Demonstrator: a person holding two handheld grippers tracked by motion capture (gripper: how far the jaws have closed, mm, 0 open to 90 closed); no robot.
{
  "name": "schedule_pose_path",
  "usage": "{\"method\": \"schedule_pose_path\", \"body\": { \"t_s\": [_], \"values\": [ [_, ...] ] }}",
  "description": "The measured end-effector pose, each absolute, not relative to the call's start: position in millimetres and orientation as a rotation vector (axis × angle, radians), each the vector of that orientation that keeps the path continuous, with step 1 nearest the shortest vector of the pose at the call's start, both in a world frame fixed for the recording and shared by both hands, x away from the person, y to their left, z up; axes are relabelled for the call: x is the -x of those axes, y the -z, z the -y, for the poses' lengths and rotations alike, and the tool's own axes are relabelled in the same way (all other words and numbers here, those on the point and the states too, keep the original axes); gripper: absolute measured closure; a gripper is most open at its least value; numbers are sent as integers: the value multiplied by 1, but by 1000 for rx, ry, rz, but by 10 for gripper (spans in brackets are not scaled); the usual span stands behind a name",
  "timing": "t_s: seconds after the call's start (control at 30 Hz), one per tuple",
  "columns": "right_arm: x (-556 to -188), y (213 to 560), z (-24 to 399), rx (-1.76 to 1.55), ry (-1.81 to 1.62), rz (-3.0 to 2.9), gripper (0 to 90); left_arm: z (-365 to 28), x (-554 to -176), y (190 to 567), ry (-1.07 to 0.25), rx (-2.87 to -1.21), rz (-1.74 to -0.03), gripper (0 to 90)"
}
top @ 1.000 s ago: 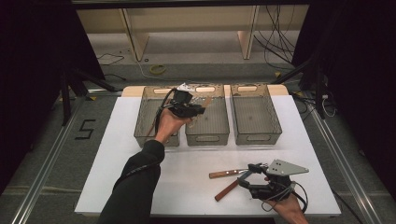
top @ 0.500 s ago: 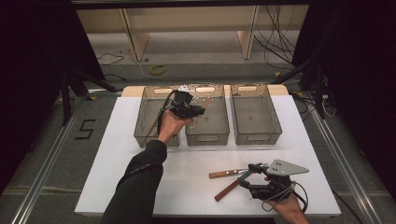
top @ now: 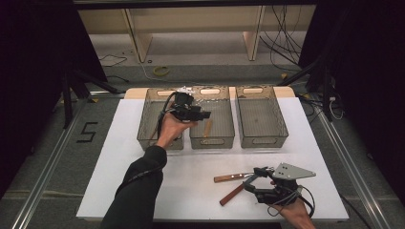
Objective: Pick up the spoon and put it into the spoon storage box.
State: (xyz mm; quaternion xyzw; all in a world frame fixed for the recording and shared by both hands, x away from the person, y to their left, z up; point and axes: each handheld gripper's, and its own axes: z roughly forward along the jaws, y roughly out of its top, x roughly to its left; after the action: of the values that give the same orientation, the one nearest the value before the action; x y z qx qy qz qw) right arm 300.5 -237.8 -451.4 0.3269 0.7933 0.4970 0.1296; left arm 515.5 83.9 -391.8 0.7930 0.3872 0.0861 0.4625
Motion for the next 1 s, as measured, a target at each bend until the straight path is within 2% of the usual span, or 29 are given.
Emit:
{"method": "schedule_pose_path", "body": {
  "t_s": [0.37,1.0],
  "values": [
    [-304,443,233,-832,-1364,-2414,335,-120,-468,388,-228,-1904,-881,305],
    [-322,435,202,-521,-1015,-2707,341,-153,-395,420,-260,-1903,-774,248]
  ]
}}
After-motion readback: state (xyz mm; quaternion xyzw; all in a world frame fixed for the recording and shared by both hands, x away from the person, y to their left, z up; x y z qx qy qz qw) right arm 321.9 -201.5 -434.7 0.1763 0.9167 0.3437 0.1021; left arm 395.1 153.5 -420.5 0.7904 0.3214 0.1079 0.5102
